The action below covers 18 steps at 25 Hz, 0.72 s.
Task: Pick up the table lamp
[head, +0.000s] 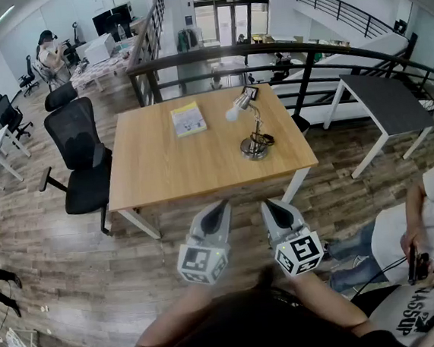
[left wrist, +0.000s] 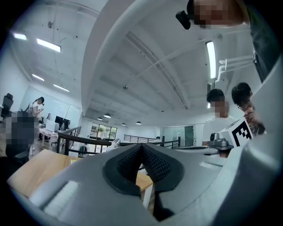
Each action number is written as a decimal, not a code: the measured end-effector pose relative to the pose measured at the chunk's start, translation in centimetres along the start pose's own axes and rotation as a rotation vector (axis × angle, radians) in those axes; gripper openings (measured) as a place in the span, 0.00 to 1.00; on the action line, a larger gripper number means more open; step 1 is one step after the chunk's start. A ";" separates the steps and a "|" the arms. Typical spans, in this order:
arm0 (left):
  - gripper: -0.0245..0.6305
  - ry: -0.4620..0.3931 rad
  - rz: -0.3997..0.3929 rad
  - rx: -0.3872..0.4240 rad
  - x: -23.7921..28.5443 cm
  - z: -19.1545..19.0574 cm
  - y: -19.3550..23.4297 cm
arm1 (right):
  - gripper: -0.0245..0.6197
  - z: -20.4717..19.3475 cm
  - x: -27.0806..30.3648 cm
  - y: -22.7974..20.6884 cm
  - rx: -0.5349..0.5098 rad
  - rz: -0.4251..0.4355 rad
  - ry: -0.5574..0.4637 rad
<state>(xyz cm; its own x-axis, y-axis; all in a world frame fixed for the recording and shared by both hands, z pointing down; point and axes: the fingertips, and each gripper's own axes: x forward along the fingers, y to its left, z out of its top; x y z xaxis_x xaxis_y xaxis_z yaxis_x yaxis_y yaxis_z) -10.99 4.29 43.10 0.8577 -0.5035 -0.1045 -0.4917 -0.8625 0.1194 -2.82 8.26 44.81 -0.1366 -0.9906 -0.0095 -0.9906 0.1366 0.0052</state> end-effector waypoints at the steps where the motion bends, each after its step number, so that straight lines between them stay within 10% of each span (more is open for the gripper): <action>1: 0.04 0.000 0.000 -0.002 0.1 0.1 0.0 | 0.04 -0.1 0.1 -0.1 0.002 0.000 0.003; 18: 0.04 0.010 0.004 0.004 4.2 -1.0 1.2 | 0.04 -0.7 2.5 -3.1 0.013 0.010 -0.004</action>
<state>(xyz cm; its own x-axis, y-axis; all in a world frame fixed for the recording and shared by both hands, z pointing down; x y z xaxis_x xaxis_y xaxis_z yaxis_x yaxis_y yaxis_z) -7.86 1.23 43.81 0.8572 -0.5063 -0.0940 -0.4956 -0.8607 0.1162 -0.04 5.39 45.49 -0.1464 -0.9891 -0.0137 -0.9892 0.1465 -0.0077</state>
